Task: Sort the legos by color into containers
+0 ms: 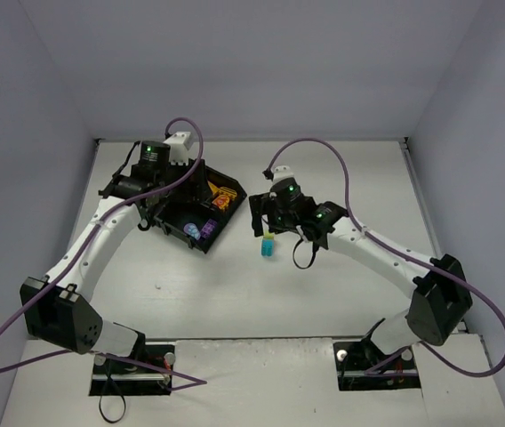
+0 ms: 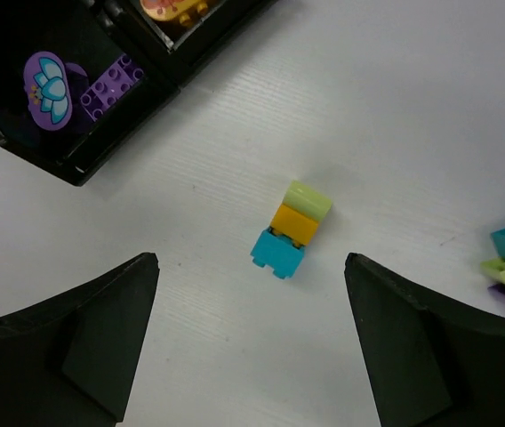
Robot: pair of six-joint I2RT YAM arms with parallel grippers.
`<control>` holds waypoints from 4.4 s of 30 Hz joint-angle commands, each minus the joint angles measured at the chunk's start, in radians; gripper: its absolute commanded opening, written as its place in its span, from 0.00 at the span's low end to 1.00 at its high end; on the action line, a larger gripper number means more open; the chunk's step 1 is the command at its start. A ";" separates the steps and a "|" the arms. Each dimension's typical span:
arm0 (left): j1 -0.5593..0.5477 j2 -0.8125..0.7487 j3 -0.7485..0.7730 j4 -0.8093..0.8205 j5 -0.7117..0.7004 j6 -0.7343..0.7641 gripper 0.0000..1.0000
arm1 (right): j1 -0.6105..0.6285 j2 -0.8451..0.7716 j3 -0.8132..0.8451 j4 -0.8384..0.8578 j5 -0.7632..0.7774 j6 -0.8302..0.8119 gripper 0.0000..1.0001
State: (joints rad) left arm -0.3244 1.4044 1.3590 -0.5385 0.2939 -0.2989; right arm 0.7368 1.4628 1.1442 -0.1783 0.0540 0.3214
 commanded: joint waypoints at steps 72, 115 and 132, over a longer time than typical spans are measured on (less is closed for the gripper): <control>-0.053 0.123 0.137 0.215 0.600 -0.279 0.68 | -0.027 -0.202 -0.299 0.691 -0.356 -0.630 0.07; -0.110 0.246 0.236 -0.034 0.622 -0.098 0.17 | -0.080 -0.232 -0.342 0.629 -0.419 -0.685 0.04; 0.060 0.242 0.333 -0.138 0.438 -0.052 0.14 | -0.088 -0.219 -0.354 0.514 -0.350 -0.705 0.00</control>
State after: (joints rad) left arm -0.2974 1.6836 1.6226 -0.6815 0.8101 -0.3733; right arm 0.6533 1.2568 0.7773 0.2947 -0.3233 -0.3744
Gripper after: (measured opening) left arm 0.429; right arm 0.338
